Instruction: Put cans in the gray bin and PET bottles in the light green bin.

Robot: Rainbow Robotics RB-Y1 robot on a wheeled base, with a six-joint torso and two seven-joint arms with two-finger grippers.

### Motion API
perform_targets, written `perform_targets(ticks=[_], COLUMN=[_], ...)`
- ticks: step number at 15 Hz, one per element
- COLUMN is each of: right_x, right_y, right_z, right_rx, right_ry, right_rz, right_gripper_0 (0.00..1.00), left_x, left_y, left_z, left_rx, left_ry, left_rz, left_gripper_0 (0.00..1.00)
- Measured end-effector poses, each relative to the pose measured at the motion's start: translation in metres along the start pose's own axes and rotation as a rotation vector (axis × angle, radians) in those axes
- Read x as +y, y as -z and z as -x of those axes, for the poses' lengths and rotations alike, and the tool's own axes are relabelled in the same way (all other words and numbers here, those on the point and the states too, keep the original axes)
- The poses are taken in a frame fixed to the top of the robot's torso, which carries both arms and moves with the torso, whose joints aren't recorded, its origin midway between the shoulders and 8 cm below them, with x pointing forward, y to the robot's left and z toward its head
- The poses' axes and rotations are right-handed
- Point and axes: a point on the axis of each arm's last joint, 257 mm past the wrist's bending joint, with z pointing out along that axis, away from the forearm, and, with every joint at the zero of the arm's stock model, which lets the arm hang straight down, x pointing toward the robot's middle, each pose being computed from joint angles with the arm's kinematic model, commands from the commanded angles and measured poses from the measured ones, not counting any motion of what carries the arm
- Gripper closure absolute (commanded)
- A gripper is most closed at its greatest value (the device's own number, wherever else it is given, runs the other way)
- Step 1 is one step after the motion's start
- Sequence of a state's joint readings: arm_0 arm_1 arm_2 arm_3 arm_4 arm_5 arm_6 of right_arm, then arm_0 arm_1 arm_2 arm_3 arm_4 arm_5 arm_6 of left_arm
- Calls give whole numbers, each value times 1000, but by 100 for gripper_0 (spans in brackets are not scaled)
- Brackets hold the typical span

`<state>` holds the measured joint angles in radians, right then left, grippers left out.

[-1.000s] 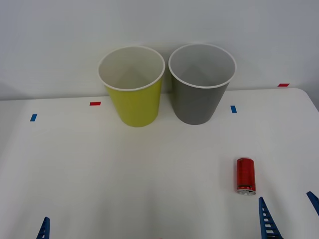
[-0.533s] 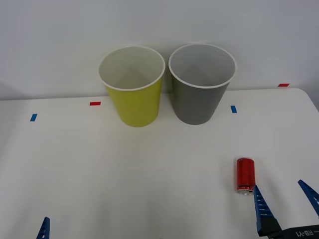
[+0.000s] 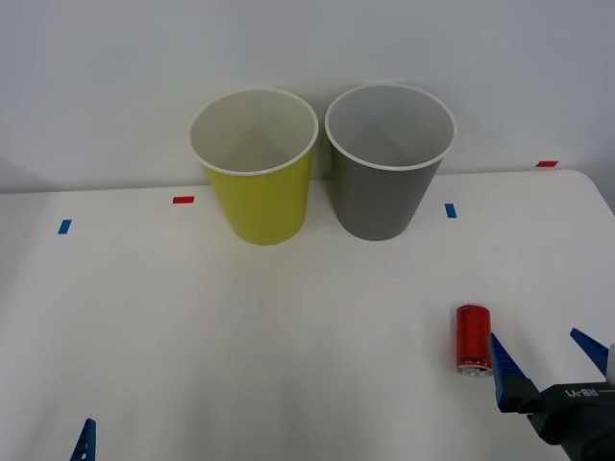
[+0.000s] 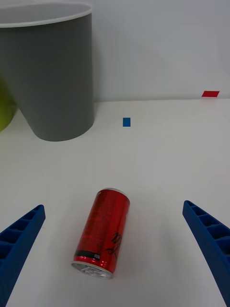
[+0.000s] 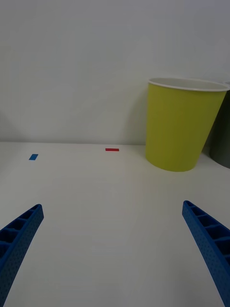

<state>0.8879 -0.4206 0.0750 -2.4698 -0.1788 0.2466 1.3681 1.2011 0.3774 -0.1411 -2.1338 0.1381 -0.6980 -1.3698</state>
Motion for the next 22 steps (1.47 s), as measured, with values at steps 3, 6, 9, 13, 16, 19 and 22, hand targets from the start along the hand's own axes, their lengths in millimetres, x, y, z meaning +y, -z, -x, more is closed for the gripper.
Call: perform_targets(ticks=[3, 6, 9, 13, 16, 19, 22], right_x=[-8, -18, -11, 4, 9, 10, 10], right_y=[-8, -9, -19, -31, -47, -51, -54], right_z=[4, -7, -6, -1, 0, -7, -5], right_rx=[45, 168, 249, 274, 274, 316, 359], right_ry=[-35, 7, 15, 35, 122, 139, 108], right_rz=[-26, -106, -137, -130, -117, -110, -99], right_gripper_0=[0, 0, 0, 0, 0, 0, 0], left_x=[0, 0, 0, 0, 0, 0, 0], left_y=[0, 0, 0, 0, 0, 0, 0], left_z=[0, 0, 0, 0, 0, 0, 0], left_rx=[0, 0, 0, 0, 0, 0, 0], left_ry=[0, 0, 0, 0, 0, 0, 0], left_rz=[0, 0, 0, 0, 0, 0, 0], left_gripper_0=[0, 0, 0, 0, 0, 0, 0])
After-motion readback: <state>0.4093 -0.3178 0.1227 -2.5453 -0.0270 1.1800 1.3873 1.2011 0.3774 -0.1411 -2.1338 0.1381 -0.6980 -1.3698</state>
